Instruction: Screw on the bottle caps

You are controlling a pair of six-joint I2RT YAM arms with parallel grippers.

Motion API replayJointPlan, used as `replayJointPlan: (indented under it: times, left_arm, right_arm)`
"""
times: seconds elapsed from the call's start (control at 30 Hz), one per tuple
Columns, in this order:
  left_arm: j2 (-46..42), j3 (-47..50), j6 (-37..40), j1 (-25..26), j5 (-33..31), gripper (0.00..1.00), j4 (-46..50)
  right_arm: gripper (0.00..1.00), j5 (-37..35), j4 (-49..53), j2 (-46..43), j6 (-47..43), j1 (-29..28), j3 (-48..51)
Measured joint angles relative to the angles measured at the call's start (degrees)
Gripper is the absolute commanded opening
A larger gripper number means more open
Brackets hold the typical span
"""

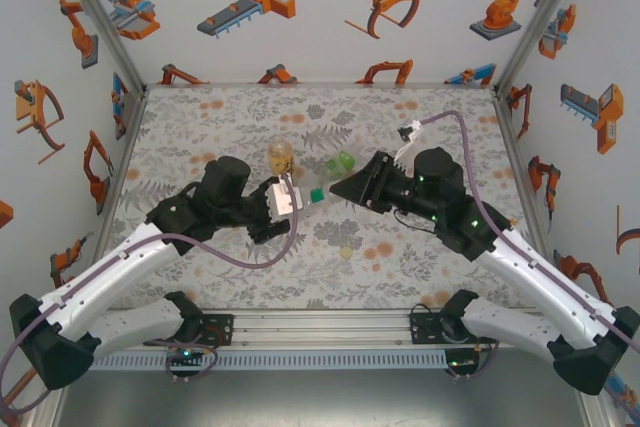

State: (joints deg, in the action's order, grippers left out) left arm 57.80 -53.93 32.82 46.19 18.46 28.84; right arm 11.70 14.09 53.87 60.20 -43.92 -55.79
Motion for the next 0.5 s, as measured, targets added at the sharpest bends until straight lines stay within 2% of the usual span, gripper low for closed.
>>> replayJointPlan:
  times: [0.07, 0.13, 0.23, 0.33, 0.5]
  left_arm:
    - [0.0, 0.0, 0.0, 0.1, -0.4, 0.0, 0.0]
    - [0.0, 0.0, 0.0, 0.3, -0.6, 0.0, 0.0]
    - [-0.1, 0.0, 0.4, 0.9, 0.5, 0.0, -0.8]
    - [-0.6, 0.0, 1.0, 1.7, 2.5, 0.0, -1.7]
    - [-1.5, 0.0, 2.0, 1.8, 5.9, 0.0, -1.9]
  right_arm:
    - [0.29, -0.2, 0.2, 0.1, 1.2, 0.0, -0.1]
    - [0.5, -0.2, 0.4, 0.0, 0.8, 0.0, -0.2]
    - [0.67, -0.4, 1.3, -0.8, -2.6, -0.1, -0.7]
    - [0.73, -1.2, 3.3, -2.8, -8.9, 0.0, -1.5]
    - [0.71, 0.2, 4.1, -8.2, -22.8, 0.0, -2.4]
